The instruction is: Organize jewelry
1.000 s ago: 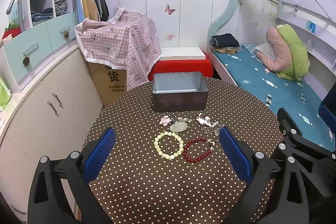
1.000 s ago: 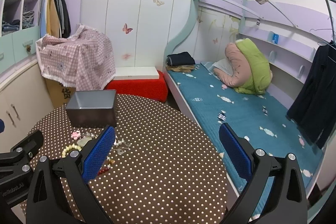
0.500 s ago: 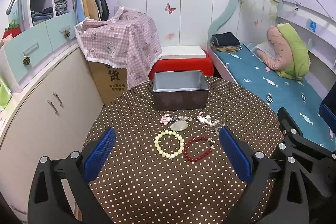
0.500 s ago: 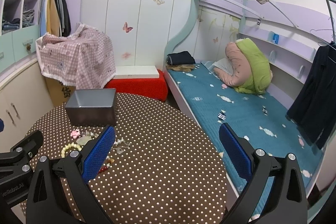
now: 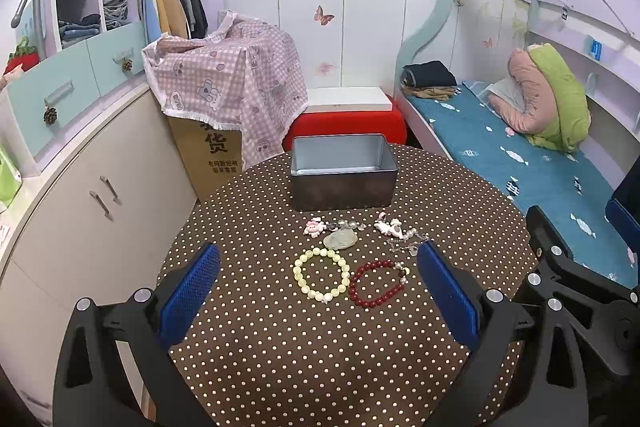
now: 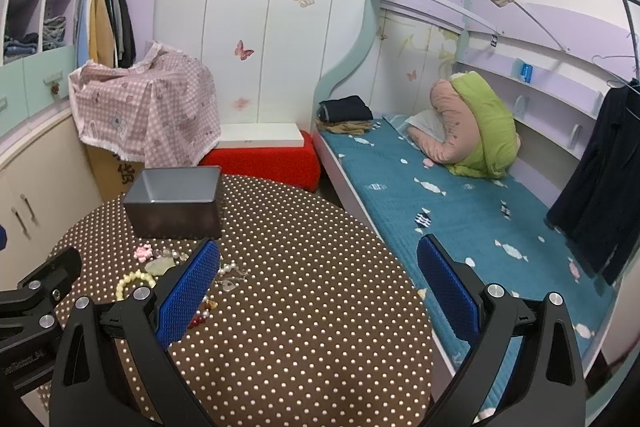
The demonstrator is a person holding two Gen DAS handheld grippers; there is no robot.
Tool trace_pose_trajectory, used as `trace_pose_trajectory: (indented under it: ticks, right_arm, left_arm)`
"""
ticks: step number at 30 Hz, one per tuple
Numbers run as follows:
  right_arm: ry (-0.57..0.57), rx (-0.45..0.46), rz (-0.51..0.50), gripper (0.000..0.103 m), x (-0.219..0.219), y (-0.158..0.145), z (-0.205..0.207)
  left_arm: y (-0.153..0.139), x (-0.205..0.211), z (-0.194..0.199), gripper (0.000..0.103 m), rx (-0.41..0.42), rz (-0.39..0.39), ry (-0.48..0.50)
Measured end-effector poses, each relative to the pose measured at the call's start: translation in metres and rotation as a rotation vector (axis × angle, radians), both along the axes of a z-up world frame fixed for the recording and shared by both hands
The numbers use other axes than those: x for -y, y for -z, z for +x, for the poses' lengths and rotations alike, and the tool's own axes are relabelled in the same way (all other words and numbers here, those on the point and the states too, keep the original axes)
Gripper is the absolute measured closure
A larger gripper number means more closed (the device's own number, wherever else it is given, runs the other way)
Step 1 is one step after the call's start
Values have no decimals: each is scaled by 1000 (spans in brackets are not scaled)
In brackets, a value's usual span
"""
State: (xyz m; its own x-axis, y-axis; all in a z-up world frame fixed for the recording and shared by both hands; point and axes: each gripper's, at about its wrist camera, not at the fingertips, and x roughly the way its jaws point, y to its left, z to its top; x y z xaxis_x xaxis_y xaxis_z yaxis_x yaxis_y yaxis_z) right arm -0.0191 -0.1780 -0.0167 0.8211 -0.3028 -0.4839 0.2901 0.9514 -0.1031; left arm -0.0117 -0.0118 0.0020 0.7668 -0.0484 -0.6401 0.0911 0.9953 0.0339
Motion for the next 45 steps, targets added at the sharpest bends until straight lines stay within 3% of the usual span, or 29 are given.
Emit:
trace_pose_trajectory:
  ticks: [31,45]
  right_arm:
    - [-16,-27,28,7,-1,4,5]
    - [-88,-109,67,7,-6,26,20]
  left_arm:
    - [5,-3,2,8,-20,0,-10]
    - [30,-19,17,8,-119,-12,-15]
